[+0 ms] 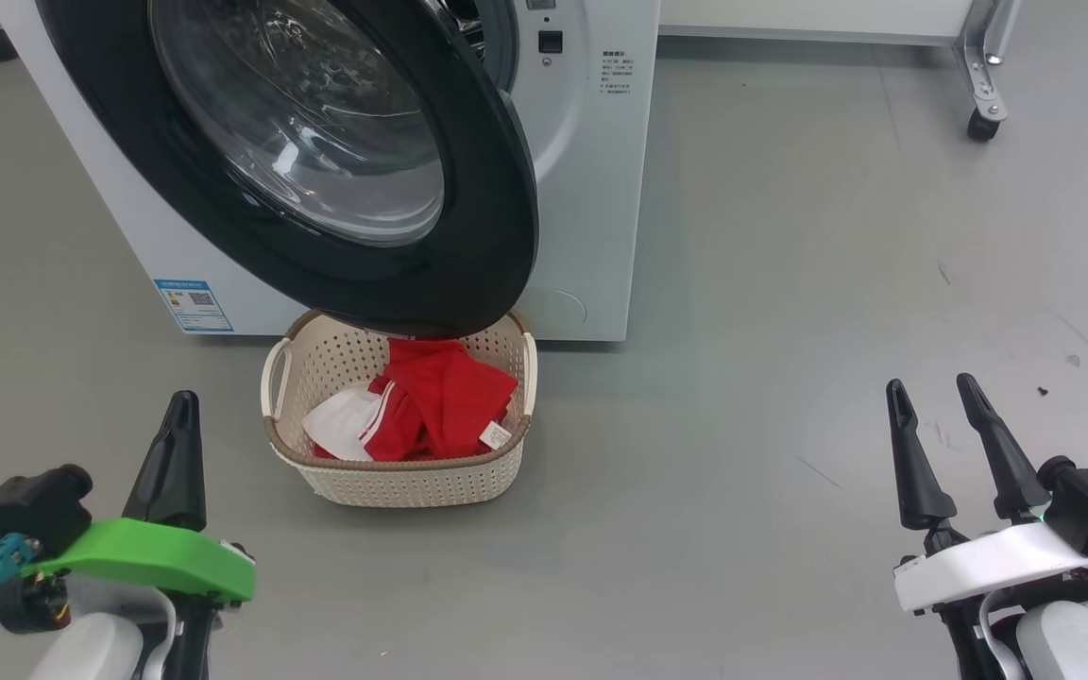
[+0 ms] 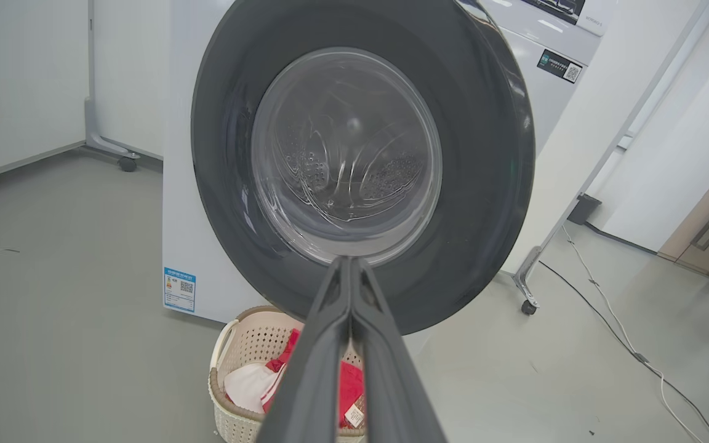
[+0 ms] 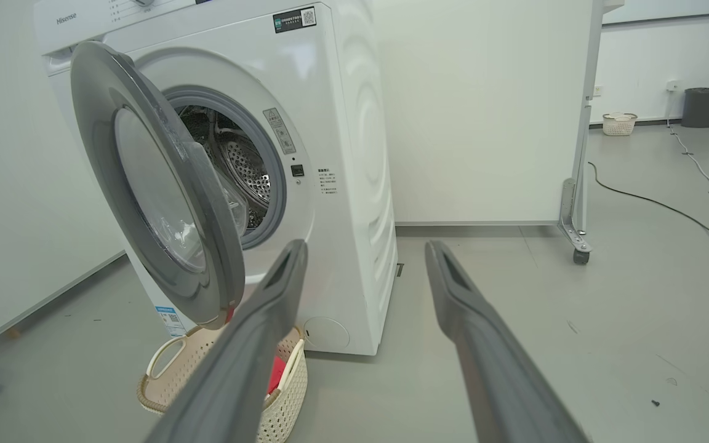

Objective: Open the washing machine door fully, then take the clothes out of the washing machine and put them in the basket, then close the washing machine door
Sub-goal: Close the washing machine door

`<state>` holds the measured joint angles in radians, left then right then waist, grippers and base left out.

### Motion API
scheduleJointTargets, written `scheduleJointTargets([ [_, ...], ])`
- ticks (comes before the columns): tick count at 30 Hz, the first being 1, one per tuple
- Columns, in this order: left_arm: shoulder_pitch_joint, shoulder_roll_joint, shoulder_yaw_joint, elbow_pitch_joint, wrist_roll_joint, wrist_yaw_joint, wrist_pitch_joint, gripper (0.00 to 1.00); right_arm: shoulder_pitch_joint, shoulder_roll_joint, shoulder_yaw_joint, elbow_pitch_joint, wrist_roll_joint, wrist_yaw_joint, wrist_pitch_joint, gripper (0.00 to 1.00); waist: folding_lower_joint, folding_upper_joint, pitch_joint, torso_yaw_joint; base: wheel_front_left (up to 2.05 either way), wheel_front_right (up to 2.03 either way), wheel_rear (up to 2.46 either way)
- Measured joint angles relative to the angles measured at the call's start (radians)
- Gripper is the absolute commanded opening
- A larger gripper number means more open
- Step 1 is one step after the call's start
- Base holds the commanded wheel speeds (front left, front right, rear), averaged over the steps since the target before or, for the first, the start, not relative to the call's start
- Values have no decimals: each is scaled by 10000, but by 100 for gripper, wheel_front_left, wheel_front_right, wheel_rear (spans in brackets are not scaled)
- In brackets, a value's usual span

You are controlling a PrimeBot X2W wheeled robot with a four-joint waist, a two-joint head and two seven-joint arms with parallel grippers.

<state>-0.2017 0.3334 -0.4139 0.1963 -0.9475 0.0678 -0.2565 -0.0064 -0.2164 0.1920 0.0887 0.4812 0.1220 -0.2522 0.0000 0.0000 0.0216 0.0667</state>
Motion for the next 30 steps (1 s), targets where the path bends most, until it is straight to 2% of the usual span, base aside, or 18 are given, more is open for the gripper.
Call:
scheduleJointTargets([
  [5, 572, -199, 548, -523, 1164, 236, 0, 0, 0, 27, 0, -27, 0, 0, 0, 100, 0, 0, 50, 63, 0, 0, 0],
  [20, 1954, -1139, 1189, -1356, 2991, 410, 0, 0, 3, 81, 40, -98, 0, 0, 0, 100, 0, 0, 157, 122, 0, 0, 0],
  [21, 2030, -1208, 1185, -1383, 3032, 412, 0, 7, 3, 84, 48, -100, 0, 0, 0, 100, 0, 0, 164, 121, 0, 0, 0],
  [23, 2147, -1338, 1174, -1413, 3131, 412, 0, 49, 3, 88, 59, -100, 2, 0, 0, 100, 0, 0, 177, 117, 0, 0, 0],
  [24, 2195, -1365, 1150, -1427, 3164, 412, 0, 91, 3, 88, 65, -102, 2, 0, 0, 100, 0, 0, 181, 114, 0, 0, 0],
  [25, 2240, -1361, 1074, -1432, 3218, 410, 0, 100, 3, 90, 73, -102, 2, 0, 0, 100, 0, 0, 184, 110, 0, 0, 0],
  [30, 2380, -1388, 792, -1444, 3639, 399, 0, 100, 3, 98, 90, -102, 2, 0, 0, 100, 0, 0, 180, 74, 0, 0, 0],
])
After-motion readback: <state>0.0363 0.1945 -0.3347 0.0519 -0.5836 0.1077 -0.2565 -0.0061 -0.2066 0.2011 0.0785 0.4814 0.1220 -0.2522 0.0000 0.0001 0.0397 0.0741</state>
